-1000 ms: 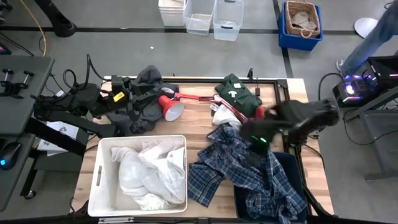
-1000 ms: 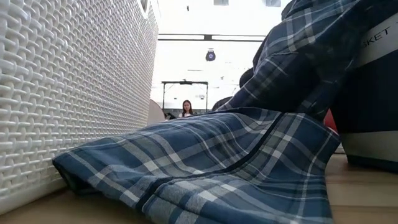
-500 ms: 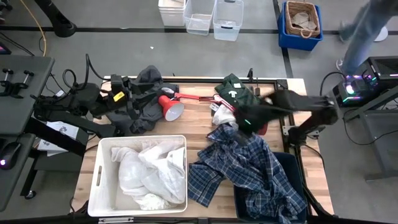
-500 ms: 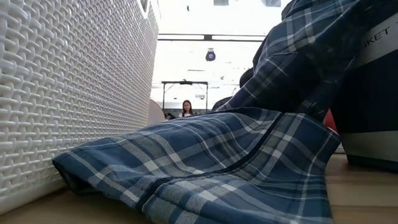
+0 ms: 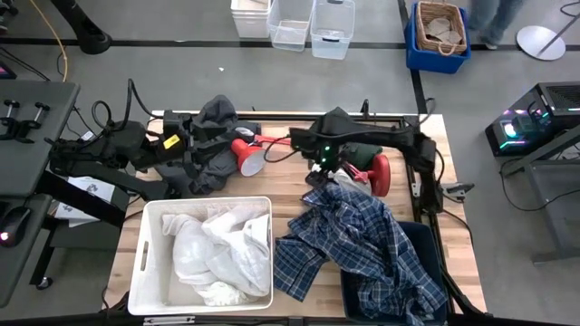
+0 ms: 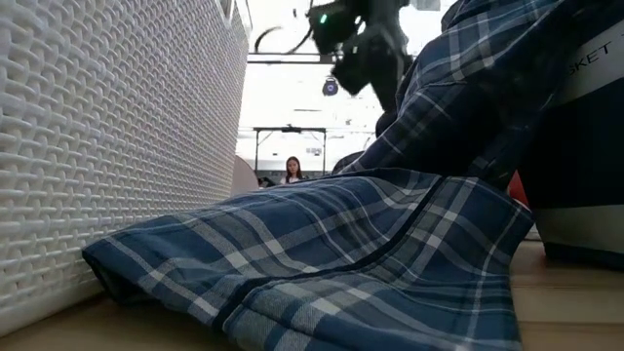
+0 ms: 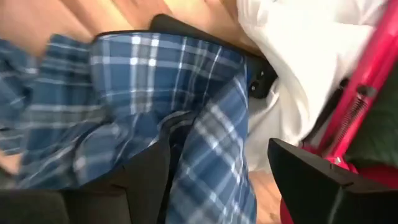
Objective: Sort clothes
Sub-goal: Put the blue patterned shirt into the blue bin
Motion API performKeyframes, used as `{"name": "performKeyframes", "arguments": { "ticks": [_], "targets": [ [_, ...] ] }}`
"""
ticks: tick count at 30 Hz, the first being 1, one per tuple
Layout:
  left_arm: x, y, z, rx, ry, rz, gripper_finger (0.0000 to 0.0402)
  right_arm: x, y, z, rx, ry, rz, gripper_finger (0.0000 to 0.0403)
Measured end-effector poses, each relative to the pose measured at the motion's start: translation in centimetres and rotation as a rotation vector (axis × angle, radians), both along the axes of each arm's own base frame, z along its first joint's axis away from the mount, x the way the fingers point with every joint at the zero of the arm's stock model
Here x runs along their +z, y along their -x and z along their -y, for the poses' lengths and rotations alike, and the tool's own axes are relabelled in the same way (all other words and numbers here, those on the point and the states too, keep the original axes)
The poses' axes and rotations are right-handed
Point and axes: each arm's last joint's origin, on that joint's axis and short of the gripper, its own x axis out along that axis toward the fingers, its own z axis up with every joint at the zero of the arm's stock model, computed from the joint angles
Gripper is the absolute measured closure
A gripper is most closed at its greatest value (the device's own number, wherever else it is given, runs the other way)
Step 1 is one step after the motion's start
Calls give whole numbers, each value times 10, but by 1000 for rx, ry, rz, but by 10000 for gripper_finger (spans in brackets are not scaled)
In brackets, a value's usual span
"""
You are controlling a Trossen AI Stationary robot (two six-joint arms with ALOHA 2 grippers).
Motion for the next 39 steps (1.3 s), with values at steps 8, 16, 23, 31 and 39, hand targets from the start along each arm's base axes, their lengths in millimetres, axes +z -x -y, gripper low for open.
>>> {"name": "performKeyframes", "arguments": {
  "ticks": [8,16,23,31,39],
  "targets": [
    [-2,0,0,-2,-4,-26,154,-51,14,-13,15,-58,-207,137],
    [-4,0,0,-3,-6,-43,154,-77,16,-41,4,-196,-175,137],
    [-4,0,0,-2,-7,-44,154,-84,8,-76,94,-196,-114,210],
    [-4,0,0,-2,-7,-43,154,-66,6,-110,170,-238,-115,397],
    [-4,0,0,-2,-8,-42,154,75,23,-132,102,-191,190,400]
  ]
}}
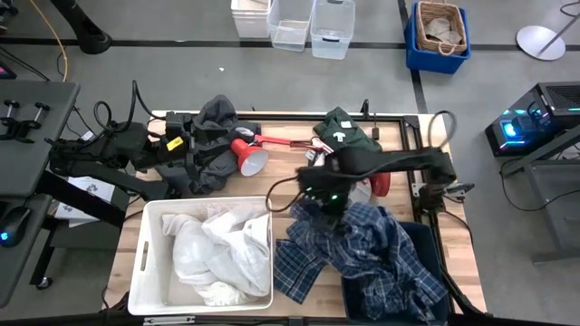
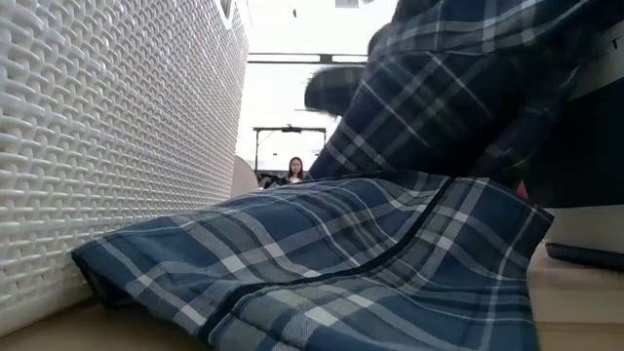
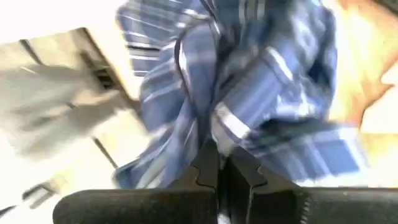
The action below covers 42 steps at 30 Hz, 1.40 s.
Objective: Sort clothes
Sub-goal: Put the blue patterned shirt into the blue bin
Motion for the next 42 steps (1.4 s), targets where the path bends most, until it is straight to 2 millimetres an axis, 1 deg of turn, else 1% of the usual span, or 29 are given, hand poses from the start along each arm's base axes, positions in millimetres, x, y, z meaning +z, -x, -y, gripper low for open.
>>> {"name": "performKeyframes", "arguments": {
  "ticks": [3,4,6,8,11,13,15,18,20,22,25,28,30,33,36,39,42],
  "targets": [
    [0,0,0,3,0,0,154,42,24,-17,-64,-40,87,401],
    [0,0,0,4,0,0,154,52,33,-25,-91,-59,96,401],
    [0,0,0,7,1,1,154,65,54,-42,-139,-76,79,402],
    [0,0,0,7,1,1,154,68,76,-65,-179,-82,33,402],
    [0,0,0,8,16,6,154,55,112,-102,-240,-64,-120,402],
    [0,0,0,13,24,10,154,39,136,-125,-272,-38,-237,402],
    [0,-1,0,17,24,8,154,17,153,-147,-295,-42,-309,402],
    [-1,-3,-1,36,23,2,154,-30,163,-176,-324,-120,-361,402],
    [-2,-5,-1,46,21,-4,154,-67,166,-189,-340,-185,-401,402],
    [-3,-7,0,47,20,-14,154,-100,168,-193,-373,-209,-429,402],
    [-5,-12,1,50,17,-29,154,-139,172,-185,-465,-168,-426,402],
    [-8,-18,1,50,13,-47,154,-161,174,-173,-523,-118,-413,398],
    [-9,-21,2,51,11,-58,154,-169,174,-169,-493,-126,-402,386],
    [-11,-25,3,50,-2,-74,154,-169,171,-171,-385,-206,-409,349],
    [-12,-27,3,49,-45,-93,154,-154,168,-178,-260,-272,-411,303],
    [-12,-26,3,51,-58,-97,154,-125,165,-185,-135,-355,-432,258],
    [-12,-26,2,68,-59,-98,154,-89,165,-188,-60,-386,-409,223]
  ]
}}
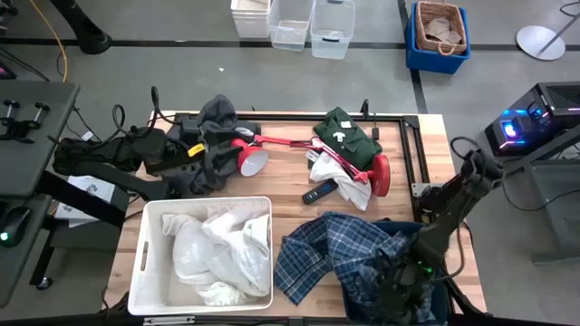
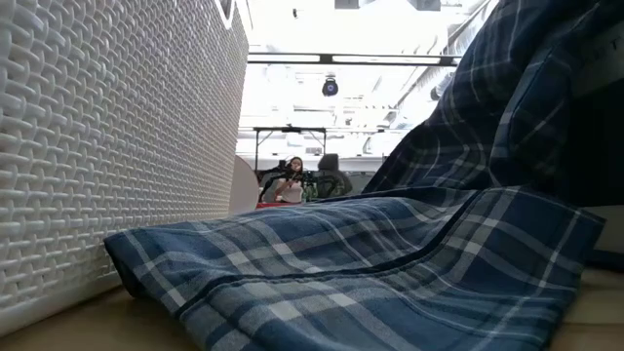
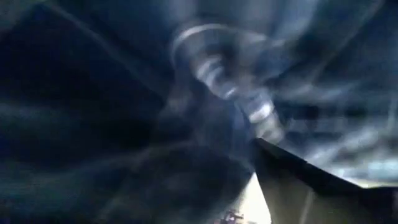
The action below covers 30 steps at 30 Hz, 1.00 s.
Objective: Sort clothes
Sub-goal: Put the blue patterned shirt into the blue bin
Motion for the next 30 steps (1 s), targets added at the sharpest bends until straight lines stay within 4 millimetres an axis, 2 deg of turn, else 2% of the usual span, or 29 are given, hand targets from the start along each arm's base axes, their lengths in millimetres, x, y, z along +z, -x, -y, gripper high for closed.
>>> {"name": "performKeyframes", "arguments": {
  "ticks": [3,7,11,14,18,20,23,27,30],
  "targets": [
    [0,0,0,5,0,1,154,30,5,4,39,59,19,197],
    [0,0,0,5,0,0,154,56,11,9,71,125,46,179],
    [0,0,0,5,-1,0,154,80,9,19,87,153,113,176],
    [0,0,0,5,0,0,154,99,-3,37,15,282,264,176],
    [0,0,0,5,4,1,154,118,-39,81,-123,513,537,176],
    [0,0,0,6,19,8,154,117,-63,111,-139,581,620,176],
    [0,0,0,7,38,15,154,101,-102,154,-82,582,724,176],
    [0,0,0,6,39,15,154,67,-150,204,31,501,831,176],
    [0,0,0,6,40,13,154,34,-175,226,158,434,833,176]
  ]
}}
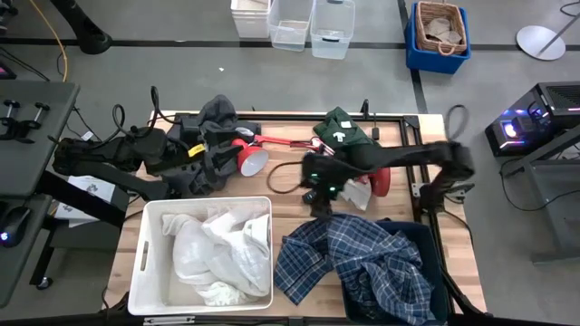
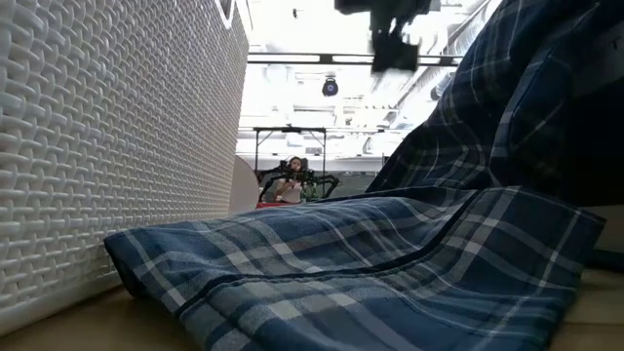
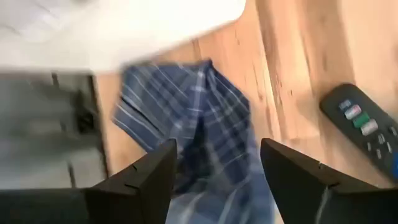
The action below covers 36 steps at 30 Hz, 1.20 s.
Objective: Sort clothes
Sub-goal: Put the blue patterned shirt into the blue bin
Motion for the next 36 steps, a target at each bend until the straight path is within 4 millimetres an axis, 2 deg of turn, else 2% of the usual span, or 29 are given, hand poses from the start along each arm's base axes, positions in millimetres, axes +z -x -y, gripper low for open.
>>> {"name": "performKeyframes", "arguments": {
  "ticks": [5,9,20,23,25,27,28,31,33,36],
  "targets": [
    [-1,0,0,1,8,-2,154,-50,-29,6,232,47,-45,176],
    [-1,0,0,2,26,5,154,-78,-36,2,363,71,-103,176],
    [-1,-1,0,2,25,3,154,-95,-28,-12,578,219,-184,182],
    [-1,-1,0,2,25,3,154,-101,-24,-16,572,211,-218,224],
    [-1,-1,0,3,25,2,154,-103,-21,-18,553,203,-246,285],
    [-1,-1,0,3,25,3,154,-103,-21,-21,528,173,-258,364],
    [-1,-1,0,3,25,3,154,-102,-21,-22,513,150,-263,382],
    [-1,-1,0,3,24,2,154,-90,-23,-22,439,131,-294,395],
    [-1,-1,0,3,24,2,154,-68,-25,-20,400,133,-274,400],
    [-1,-1,0,1,6,-5,154,-11,-18,-16,327,164,-212,401]
  ]
}}
